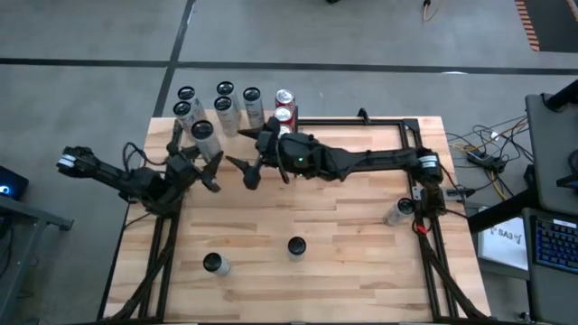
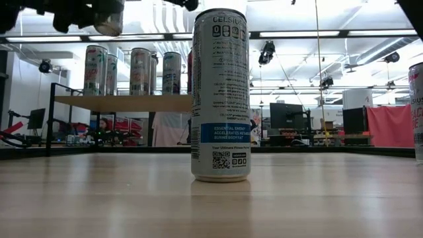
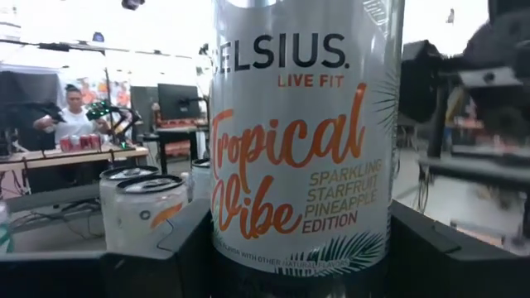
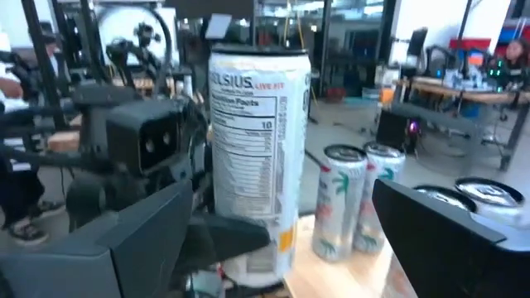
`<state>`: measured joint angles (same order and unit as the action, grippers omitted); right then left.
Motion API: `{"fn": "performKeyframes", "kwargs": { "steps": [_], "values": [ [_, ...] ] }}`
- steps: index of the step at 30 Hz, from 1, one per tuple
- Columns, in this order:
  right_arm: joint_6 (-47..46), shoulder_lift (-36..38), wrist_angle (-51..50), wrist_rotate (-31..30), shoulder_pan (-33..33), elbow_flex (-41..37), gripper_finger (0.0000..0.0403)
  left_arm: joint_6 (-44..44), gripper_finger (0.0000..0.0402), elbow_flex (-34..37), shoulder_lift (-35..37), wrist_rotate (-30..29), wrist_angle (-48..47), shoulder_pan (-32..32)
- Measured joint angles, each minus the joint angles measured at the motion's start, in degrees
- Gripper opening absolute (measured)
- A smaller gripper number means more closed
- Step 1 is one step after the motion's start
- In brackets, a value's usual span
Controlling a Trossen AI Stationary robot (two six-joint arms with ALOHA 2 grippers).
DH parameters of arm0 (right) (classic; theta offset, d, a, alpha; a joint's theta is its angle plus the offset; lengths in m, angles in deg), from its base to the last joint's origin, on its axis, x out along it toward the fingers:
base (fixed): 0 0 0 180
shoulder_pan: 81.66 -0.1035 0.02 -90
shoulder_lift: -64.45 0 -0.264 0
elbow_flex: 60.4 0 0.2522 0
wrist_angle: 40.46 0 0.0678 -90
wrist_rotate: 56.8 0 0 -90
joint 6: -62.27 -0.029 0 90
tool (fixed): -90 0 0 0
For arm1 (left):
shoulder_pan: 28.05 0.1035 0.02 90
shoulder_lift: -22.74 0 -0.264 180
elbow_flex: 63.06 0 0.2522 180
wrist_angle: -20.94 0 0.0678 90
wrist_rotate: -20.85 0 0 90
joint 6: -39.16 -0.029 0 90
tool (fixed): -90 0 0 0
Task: Place canned beverage on shelf
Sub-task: Put the white yellow soda can on the shelf aligned with the other white yellow soda cans
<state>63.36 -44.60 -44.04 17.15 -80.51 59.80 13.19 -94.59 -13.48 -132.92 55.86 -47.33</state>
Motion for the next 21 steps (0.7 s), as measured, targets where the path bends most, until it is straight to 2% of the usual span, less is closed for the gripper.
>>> {"fn": "performKeyframes", "kwargs": {
  "steps": [5, 12, 21],
  "values": [
    [0.9, -2.6, 7.0, 0.0, 0.0, 0.0, 0.0365, -2.0, 0.0228, 4.0, -2.0, -0.2, 11.2, 0.1],
    [0.6, -3.4, 8.9, 0.0, 0.4, 0.1, 0.0365, -1.2, 0.0228, 3.5, -5.4, 0.4, 12.1, 0.3],
    [1.4, -3.4, 7.6, 1.9, 0.3, 0.1, 0.0365, 7.0, 0.0228, 2.2, -13.2, 3.0, 12.5, 2.1]
  ]
}}
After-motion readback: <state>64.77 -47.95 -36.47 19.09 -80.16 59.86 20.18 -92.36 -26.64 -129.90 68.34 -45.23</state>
